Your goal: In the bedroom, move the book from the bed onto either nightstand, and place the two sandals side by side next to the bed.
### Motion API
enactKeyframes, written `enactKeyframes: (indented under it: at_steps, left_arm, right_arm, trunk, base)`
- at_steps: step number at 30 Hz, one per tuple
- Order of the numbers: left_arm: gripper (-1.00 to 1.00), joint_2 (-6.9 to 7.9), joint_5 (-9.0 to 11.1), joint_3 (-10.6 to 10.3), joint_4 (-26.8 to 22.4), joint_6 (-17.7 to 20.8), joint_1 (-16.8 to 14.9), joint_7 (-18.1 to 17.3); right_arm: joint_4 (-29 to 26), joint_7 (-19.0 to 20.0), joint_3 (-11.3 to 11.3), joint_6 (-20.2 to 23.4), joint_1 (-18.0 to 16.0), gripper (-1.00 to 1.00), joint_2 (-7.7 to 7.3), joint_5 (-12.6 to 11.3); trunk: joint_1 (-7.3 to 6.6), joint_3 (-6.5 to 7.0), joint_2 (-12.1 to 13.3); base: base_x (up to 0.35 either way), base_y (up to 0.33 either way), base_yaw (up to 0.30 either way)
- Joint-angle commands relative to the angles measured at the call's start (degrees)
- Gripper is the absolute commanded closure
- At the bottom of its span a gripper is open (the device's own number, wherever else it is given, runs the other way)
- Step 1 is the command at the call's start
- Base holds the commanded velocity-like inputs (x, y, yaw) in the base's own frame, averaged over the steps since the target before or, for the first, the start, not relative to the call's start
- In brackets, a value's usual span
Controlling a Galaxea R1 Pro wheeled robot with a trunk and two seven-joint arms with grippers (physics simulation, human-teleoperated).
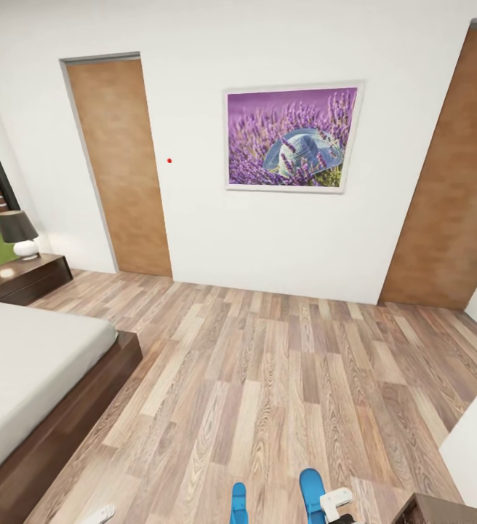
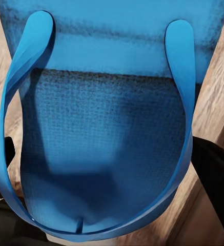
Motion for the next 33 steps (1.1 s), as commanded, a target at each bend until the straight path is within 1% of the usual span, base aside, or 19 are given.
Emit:
enactKeyframes:
  at_steps: [1, 11, 18, 26, 33]
  left_arm:
    - [-1.00, 0.01, -0.61, 0.41, 0.09, -0.26, -0.06, 0.10]
    - [-1.00, 0.00, -0.60, 0.41, 0.09, -0.26, -0.06, 0.10]
    - [-1.00, 0.00, -0.62, 0.41, 0.09, -0.26, -0.06, 0.10]
    - [-1.00, 0.01, -0.63, 0.41, 0.09, -0.26, -0.06, 0.06]
    - [-1.00, 0.00, -0.63, 0.41, 0.09, -0.26, -0.06, 0.02]
  right_arm:
    - [-0.12, 0.12, 0.10, 0.37, 0.00, 1.00, -0.01, 0.51]
    - [-0.12, 0.12, 0.10, 0.37, -0.02, 1.00, -0.01, 0.51]
    - [-0.12, 0.12, 0.10, 0.37, -0.01, 1.00, -0.01, 0.51]
    - [-0.12, 0.12, 0.10, 0.37, -0.02, 1.00, -0.01, 0.51]
    - [-0.12, 0.12, 0.10, 0.37, 0.00, 1.00, -0.01, 0.51]
  trunk:
    - [0.00, -0.07, -0.05]
    - [0.00, -0.07, -0.05]
    - [0.00, -0.07, -0.05]
    - [0.00, -0.07, -0.05]
    - [0.00, -0.07, -0.05]
  base:
    - [0.000, 0.000, -0.103]
    - [0.000, 0.000, -0.078]
    - [0.023, 0.000, -0.250]
    - [0.200, 0.000, -0.252]
    - [0.066, 0.000, -0.208]
